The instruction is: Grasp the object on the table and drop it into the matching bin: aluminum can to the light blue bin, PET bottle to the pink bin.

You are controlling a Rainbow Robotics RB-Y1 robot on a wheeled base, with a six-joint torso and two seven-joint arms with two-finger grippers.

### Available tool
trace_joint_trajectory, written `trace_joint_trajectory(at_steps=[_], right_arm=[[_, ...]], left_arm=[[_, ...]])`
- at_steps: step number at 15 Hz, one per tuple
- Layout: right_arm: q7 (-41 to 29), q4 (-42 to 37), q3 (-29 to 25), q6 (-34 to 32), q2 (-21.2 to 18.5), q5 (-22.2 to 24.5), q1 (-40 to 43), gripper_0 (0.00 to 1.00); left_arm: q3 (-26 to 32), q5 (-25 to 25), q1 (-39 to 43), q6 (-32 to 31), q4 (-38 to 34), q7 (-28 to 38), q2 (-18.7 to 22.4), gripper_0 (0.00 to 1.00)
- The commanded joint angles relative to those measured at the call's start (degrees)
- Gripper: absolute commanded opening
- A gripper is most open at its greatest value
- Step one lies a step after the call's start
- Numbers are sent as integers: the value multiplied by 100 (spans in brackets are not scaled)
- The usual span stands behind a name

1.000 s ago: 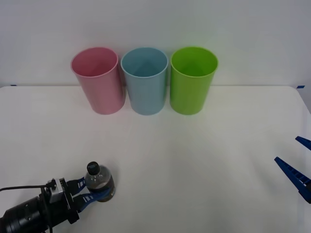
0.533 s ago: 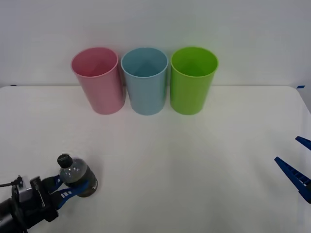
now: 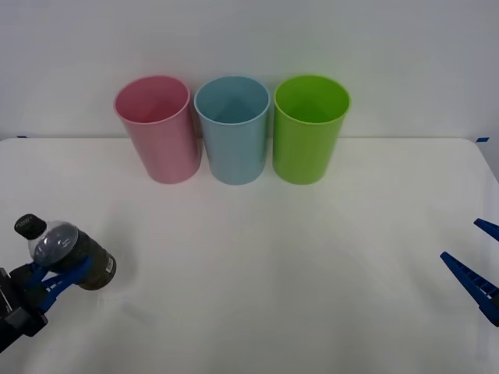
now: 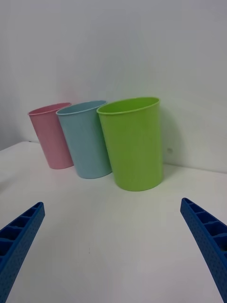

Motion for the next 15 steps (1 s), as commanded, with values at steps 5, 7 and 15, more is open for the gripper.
trace_joint_trajectory(at_steps=[5, 7, 15], right_arm=[[0, 0, 0, 0, 0, 0, 0, 100], [0, 0, 0, 0, 0, 0, 0, 100], [0, 0, 0, 0, 0, 0, 0, 100]], left_arm=[[15, 32, -398, 1402, -1449, 1627, 0, 0], [50, 23, -705, 1789, -1590, 1865, 0, 0], [-346, -777, -1918, 3494, -1554, 1865, -9, 0]])
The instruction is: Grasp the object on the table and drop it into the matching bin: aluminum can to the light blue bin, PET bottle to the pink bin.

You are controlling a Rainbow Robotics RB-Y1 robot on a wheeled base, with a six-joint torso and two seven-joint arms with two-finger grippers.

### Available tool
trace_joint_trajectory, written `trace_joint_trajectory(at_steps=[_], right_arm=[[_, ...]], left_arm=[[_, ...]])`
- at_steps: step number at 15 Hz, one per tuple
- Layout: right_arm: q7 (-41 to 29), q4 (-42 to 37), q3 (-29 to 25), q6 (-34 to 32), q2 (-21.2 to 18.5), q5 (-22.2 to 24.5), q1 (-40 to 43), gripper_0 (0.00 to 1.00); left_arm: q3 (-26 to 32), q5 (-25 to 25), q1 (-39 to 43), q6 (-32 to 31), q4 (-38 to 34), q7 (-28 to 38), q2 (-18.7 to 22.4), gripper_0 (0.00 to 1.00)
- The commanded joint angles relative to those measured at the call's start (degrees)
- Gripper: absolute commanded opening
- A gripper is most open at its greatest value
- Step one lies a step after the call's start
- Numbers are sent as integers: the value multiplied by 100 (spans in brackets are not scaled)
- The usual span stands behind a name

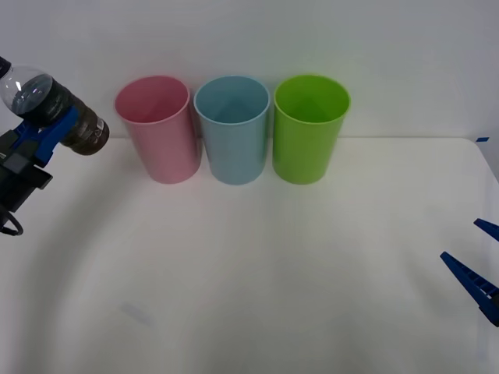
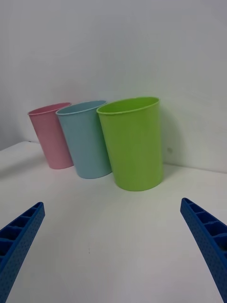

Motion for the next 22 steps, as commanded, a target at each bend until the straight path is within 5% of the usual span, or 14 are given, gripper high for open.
trace_joint_trajectory(at_steps=[1, 8, 12, 19, 21, 22], right_arm=[[0, 0, 0, 0, 0, 0, 0, 100], [0, 0, 0, 0, 0, 0, 0, 100], [0, 0, 0, 0, 0, 0, 0, 100], [0, 0, 0, 0, 0, 0, 0, 100], [0, 0, 0, 0, 0, 0, 0, 100], [0, 0, 0, 0, 0, 0, 0, 100]], left_arm=[[-249, -319, -448, 618, 91, 0, -2, 0], [-662, -1190, -1749, 996, 1225, -149, -10, 0], [-776, -1717, -2355, 1128, 1708, -184, -344, 0], [-759, -2095, -2707, 1356, 1998, -369, -591, 0], [-759, -2095, -2698, 1383, 2007, -395, -608, 18], [-759, -2077, -2698, 1409, 2007, -387, -608, 82]])
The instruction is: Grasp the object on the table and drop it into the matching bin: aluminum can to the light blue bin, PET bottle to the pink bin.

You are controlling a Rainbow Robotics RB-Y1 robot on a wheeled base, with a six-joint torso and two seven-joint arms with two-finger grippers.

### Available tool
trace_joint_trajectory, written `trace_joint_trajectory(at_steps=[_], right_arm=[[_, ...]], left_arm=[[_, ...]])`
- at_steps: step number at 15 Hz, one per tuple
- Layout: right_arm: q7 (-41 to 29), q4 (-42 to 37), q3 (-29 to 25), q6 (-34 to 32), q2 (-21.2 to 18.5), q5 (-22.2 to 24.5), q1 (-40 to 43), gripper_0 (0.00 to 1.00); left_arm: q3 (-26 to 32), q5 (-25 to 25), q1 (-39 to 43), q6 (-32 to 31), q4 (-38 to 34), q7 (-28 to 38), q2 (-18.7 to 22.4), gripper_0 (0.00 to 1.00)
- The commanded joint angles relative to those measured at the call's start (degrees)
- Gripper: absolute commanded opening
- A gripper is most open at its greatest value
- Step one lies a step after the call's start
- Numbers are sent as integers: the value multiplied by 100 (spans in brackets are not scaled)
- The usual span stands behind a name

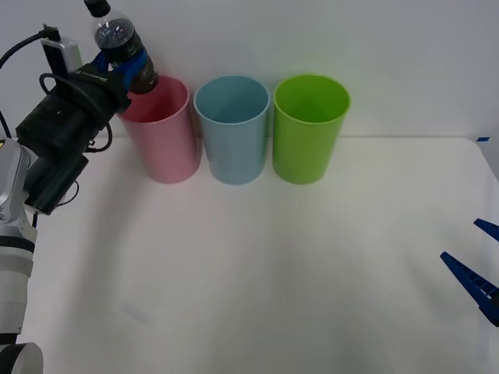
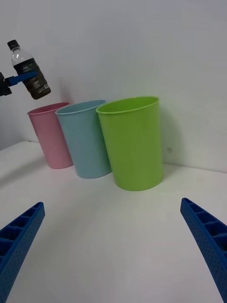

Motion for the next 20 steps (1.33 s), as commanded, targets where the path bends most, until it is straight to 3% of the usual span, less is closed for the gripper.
trace_joint_trajectory(at_steps=[1, 11, 20], right_arm=[[0, 0, 0, 0, 0, 0, 0, 100], [0, 0, 0, 0, 0, 0, 0, 100], [0, 0, 0, 0, 0, 0, 0, 100]], left_arm=[[1, 35, 7, 43, -3, 9, 7, 100], [-70, 694, 236, -212, -3, 53, 59, 100], [-140, 2276, 1862, -590, -1049, 35, 1053, 100]])
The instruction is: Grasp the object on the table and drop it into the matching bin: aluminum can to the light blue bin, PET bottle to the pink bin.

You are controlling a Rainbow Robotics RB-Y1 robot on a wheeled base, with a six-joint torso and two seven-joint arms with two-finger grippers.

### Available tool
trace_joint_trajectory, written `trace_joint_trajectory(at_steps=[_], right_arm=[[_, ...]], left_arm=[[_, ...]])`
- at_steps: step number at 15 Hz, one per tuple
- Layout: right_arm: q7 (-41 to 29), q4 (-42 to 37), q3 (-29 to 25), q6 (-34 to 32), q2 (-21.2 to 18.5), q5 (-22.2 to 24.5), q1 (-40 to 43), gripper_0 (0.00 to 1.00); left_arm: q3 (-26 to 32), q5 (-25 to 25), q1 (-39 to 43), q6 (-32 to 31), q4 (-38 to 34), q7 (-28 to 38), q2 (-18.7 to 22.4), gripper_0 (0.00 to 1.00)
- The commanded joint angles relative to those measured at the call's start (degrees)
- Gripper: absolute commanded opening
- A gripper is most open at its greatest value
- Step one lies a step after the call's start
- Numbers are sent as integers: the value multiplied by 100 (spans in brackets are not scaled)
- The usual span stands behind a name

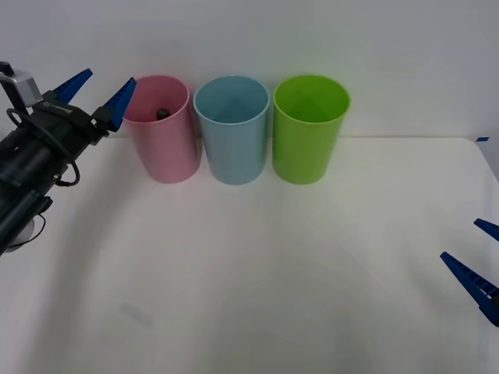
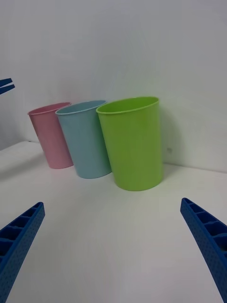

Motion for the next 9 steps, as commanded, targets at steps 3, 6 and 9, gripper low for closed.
trace_joint_trajectory(at_steps=[3, 6, 9], right_arm=[[0, 0, 0, 0, 0, 0, 0, 100], [0, 0, 0, 0, 0, 0, 0, 100], [0, 0, 0, 0, 0, 0, 0, 100]], left_arm=[[379, 609, 1071, -439, -527, -51, 399, 100], [818, 767, 1660, -1159, -536, -104, 505, 100], [1126, 881, 2213, -1704, -527, -209, 681, 100]])
